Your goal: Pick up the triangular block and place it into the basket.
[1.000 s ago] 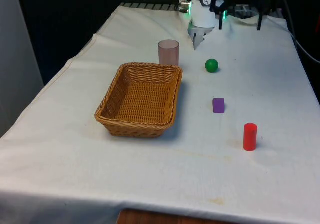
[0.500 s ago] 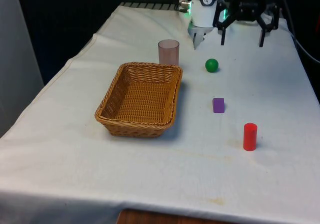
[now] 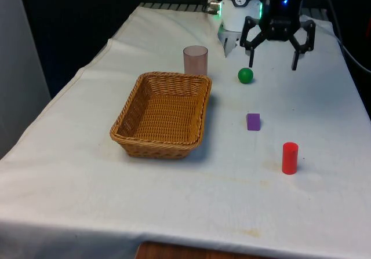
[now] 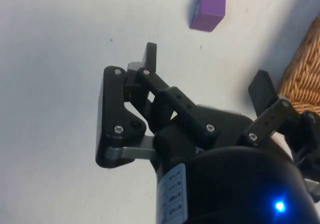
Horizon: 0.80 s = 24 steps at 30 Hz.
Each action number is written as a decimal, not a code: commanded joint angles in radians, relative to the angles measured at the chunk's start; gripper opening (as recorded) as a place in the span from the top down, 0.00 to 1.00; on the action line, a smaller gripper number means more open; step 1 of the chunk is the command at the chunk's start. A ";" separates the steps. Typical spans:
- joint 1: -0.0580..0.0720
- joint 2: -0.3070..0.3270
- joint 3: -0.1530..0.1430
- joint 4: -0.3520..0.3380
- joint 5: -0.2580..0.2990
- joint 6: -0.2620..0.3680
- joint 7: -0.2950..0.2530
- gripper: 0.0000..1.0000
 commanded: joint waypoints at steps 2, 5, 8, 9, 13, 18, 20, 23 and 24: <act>0.000 0.011 -0.008 -0.007 -0.015 0.032 0.003 0.00; -0.002 0.027 -0.013 -0.012 -0.019 0.058 -0.003 0.00; -0.004 0.046 -0.018 -0.019 -0.019 0.085 -0.011 0.00; -0.005 0.058 -0.022 -0.022 -0.016 0.101 -0.019 0.00; -0.006 0.078 -0.027 -0.030 -0.013 0.127 -0.030 0.00; -0.012 0.120 -0.033 -0.035 -0.008 0.170 -0.047 0.00; -0.006 0.120 -0.039 -0.032 -0.013 0.156 -0.041 0.00; -0.014 0.152 -0.040 -0.035 -0.009 0.203 -0.055 0.00; -0.015 0.168 -0.043 -0.035 -0.009 0.220 -0.058 0.00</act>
